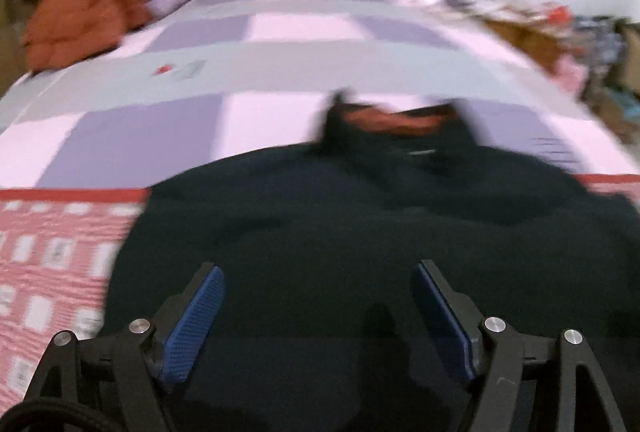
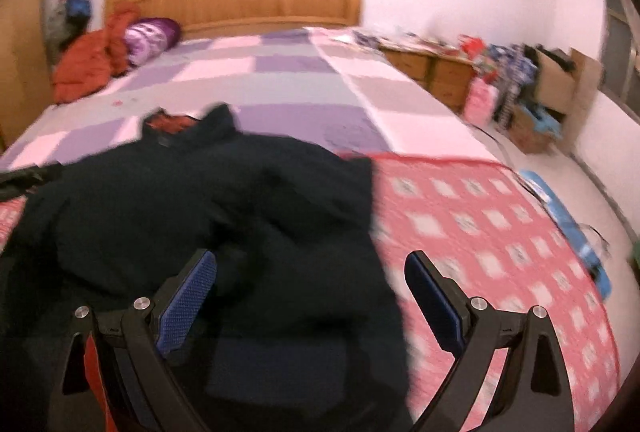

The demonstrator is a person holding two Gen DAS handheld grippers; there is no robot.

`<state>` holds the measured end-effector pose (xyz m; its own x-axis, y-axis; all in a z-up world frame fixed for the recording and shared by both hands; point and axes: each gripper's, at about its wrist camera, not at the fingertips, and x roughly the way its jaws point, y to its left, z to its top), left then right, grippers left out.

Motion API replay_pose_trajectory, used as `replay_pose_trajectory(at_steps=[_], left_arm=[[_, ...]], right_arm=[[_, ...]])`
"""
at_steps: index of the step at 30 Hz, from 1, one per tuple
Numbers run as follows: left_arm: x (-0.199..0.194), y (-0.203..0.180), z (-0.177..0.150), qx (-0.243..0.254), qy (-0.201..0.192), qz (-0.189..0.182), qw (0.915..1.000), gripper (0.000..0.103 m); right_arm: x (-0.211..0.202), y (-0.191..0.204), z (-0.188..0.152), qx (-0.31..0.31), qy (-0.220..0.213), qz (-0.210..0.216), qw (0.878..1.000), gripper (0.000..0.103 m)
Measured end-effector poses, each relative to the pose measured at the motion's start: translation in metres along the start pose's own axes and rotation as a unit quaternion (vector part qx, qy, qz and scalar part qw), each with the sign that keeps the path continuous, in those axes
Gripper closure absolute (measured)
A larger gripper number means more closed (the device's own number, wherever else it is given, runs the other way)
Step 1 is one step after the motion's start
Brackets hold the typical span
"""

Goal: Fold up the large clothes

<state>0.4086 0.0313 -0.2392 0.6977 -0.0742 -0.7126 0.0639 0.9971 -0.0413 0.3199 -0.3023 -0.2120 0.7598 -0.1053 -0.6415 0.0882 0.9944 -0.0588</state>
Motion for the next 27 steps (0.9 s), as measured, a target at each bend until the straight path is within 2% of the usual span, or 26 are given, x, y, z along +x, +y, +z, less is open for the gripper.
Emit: replay_pose_trajectory(at_steps=[3, 5, 6, 7, 8, 9, 10, 11, 12, 13, 15, 16, 18, 20, 22, 23, 24, 25, 27], left_arm=[[0.031, 0.041, 0.0, -0.038, 0.023, 0.049, 0.9978, 0.022], [0.047, 0.065, -0.006, -0.061, 0.037, 0.073, 0.9948, 0.021], [0.058, 0.078, -0.012, -0.072, 0.052, 0.086, 0.9924, 0.017], [0.068, 0.091, -0.02, -0.087, 0.069, 0.089, 0.9899, 0.006], [0.074, 0.102, -0.025, -0.101, 0.076, 0.081, 0.9886, 0.0], [0.078, 0.11, -0.03, -0.114, 0.083, 0.07, 0.9875, 0.0], [0.08, 0.112, -0.034, -0.113, 0.084, 0.066, 0.9878, 0.0], [0.08, 0.108, -0.035, -0.093, 0.078, 0.07, 0.9901, 0.0], [0.079, 0.103, -0.036, -0.075, 0.069, 0.077, 0.9919, 0.0], [0.079, 0.098, -0.037, -0.061, 0.06, 0.077, 0.9934, 0.0], [0.082, 0.099, -0.041, -0.069, 0.064, 0.065, 0.9935, 0.0], [0.082, 0.1, -0.041, -0.075, 0.067, 0.06, 0.9931, 0.0], [0.078, 0.107, -0.033, -0.081, 0.067, 0.067, 0.9922, 0.0], [0.063, 0.109, -0.024, -0.076, 0.043, 0.082, 0.9928, 0.003], [0.053, 0.113, -0.015, -0.069, 0.011, 0.076, 0.9946, 0.003], [0.055, 0.114, -0.012, -0.058, 0.006, 0.087, 0.9945, 0.003], [0.066, 0.114, -0.011, -0.045, 0.022, 0.104, 0.9933, 0.003], [0.085, 0.116, -0.013, -0.038, 0.059, 0.107, 0.9918, 0.0], [0.107, 0.124, -0.02, -0.06, 0.098, 0.079, 0.9902, 0.0]], right_arm=[[0.023, 0.049, 0.027, -0.018, -0.017, 0.033, 0.999, 0.006], [0.046, 0.083, 0.039, -0.051, -0.012, 0.042, 0.998, 0.006], [0.067, 0.102, 0.041, -0.076, 0.009, 0.041, 0.996, 0.006], [0.082, 0.11, 0.039, -0.094, 0.027, 0.035, 0.995, 0.006], [0.101, 0.113, 0.034, -0.111, 0.051, 0.016, 0.992, 0.006], [0.12, 0.098, 0.027, -0.098, 0.071, 0.001, 0.993, 0.006], [0.124, 0.078, 0.026, -0.054, 0.066, 0.003, 0.996, 0.008], [0.126, 0.061, 0.025, -0.019, 0.063, -0.007, 0.998, 0.008], [0.13, 0.038, 0.024, 0.016, 0.072, -0.053, 0.996, 0.008], [0.135, 0.019, 0.02, 0.047, 0.084, -0.07, 0.993, 0.007], [0.142, 0.0, 0.011, 0.088, 0.092, -0.025, 0.992, 0.007], [0.142, 0.013, 0.011, 0.043, 0.086, -0.043, 0.994, 0.008], [0.145, 0.031, 0.009, -0.003, 0.079, -0.069, 0.995, 0.008], [0.148, 0.031, 0.005, 0.007, 0.076, -0.066, 0.995, 0.007], [0.149, 0.033, 0.002, 0.011, 0.069, -0.063, 0.996, 0.007], [0.15, 0.031, 0.001, 0.013, 0.067, -0.06, 0.996, 0.007], [0.152, 0.029, 0.001, 0.016, 0.066, -0.057, 0.996, 0.007], [0.154, 0.026, 0.001, 0.018, 0.066, -0.054, 0.996, 0.007], [0.155, 0.015, -0.005, 0.023, 0.065, -0.048, 0.996, 0.007]])
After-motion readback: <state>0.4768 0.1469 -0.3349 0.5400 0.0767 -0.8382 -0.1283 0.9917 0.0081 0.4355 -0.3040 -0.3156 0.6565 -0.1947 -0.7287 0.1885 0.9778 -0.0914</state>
